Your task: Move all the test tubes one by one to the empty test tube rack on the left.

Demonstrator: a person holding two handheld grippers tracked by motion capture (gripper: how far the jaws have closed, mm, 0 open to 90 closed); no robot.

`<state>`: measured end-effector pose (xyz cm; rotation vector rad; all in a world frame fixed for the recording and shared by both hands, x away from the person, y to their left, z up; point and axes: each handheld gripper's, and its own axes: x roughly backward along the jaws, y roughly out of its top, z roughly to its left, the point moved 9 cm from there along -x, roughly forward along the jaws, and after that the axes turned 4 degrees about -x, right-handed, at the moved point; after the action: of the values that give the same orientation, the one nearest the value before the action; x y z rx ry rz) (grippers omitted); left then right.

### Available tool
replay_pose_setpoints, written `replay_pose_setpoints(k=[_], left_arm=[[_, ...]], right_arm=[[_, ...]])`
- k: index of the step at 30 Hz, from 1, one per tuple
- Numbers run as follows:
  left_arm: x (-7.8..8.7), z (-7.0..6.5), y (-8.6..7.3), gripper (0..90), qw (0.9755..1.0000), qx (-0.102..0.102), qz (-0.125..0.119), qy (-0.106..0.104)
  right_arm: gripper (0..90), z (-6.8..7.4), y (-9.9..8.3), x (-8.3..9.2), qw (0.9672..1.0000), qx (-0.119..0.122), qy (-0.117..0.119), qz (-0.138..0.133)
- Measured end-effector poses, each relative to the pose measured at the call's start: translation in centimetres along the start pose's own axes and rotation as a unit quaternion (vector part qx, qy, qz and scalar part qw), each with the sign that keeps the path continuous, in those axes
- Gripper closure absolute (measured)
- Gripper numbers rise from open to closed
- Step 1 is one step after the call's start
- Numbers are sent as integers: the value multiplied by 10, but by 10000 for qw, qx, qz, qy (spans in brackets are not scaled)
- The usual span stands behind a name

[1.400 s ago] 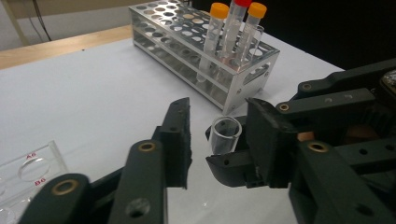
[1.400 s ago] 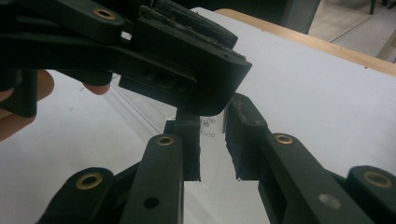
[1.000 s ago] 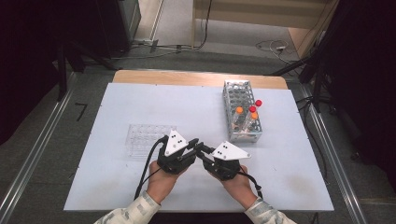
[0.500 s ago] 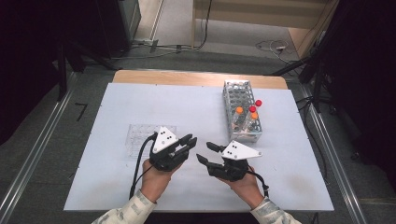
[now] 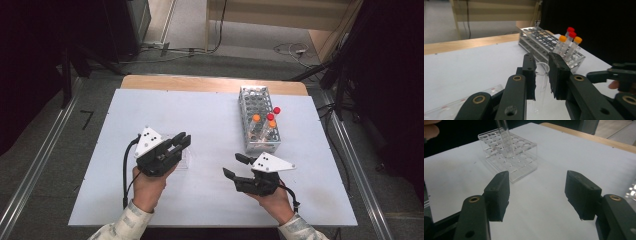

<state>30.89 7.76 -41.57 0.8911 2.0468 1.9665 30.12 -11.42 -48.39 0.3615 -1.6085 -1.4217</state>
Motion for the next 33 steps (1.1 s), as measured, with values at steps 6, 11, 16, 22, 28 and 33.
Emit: replay_pose_setpoints(k=[6, 11, 16, 22, 28, 33], left_arm=[[7, 13, 3, 774, 9998, 20, -54, 191], [8, 18, 1, 773, 9996, -20, 2, 287], [6, 20, -1, 773, 9991, -123, 33, 397], [0, 23, -9, 773, 9985, -233, 138, 480], [-11, 22, -23, 772, 9971, -407, 352, 537], [-20, 21, -40, 771, 9948, -579, 629, 550]], right_arm=[[355, -17, -2, 14, 9997, -148, -201, -66], [355, -27, -3, 21, 9991, -236, -330, -105], [355, -32, -4, 24, 9989, -258, -370, -134], [348, -33, -4, 24, 9987, -292, -387, -125], [339, -34, -4, 25, 9986, -326, -406, -132], [339, -35, -4, 25, 9985, -326, -413, -132]])
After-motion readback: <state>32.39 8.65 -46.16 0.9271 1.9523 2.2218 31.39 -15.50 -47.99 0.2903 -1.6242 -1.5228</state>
